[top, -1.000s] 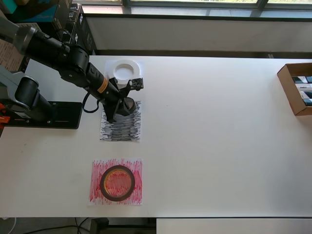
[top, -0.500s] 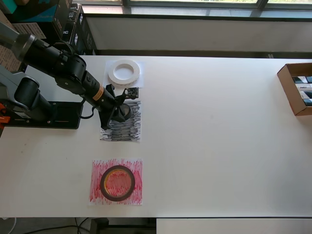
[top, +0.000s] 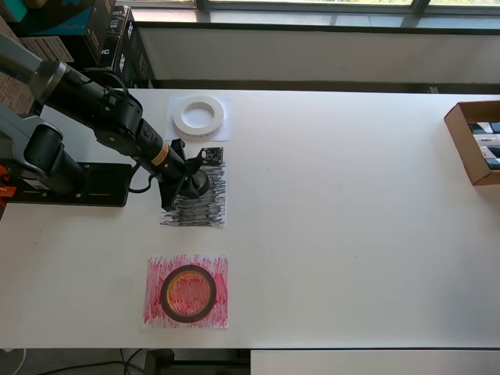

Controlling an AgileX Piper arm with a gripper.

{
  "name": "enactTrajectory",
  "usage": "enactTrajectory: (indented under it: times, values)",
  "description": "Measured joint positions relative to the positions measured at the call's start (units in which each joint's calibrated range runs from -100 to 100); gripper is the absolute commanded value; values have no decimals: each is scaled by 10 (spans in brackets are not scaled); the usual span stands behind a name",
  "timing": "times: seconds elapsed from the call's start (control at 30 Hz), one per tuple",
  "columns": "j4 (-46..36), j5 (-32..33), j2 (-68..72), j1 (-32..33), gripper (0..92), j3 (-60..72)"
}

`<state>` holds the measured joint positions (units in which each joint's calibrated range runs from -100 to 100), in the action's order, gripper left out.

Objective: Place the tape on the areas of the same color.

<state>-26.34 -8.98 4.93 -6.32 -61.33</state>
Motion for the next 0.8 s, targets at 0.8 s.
enactTrajectory:
  times: [0.8]
  values:
    - [3,0,0,0,2,4]
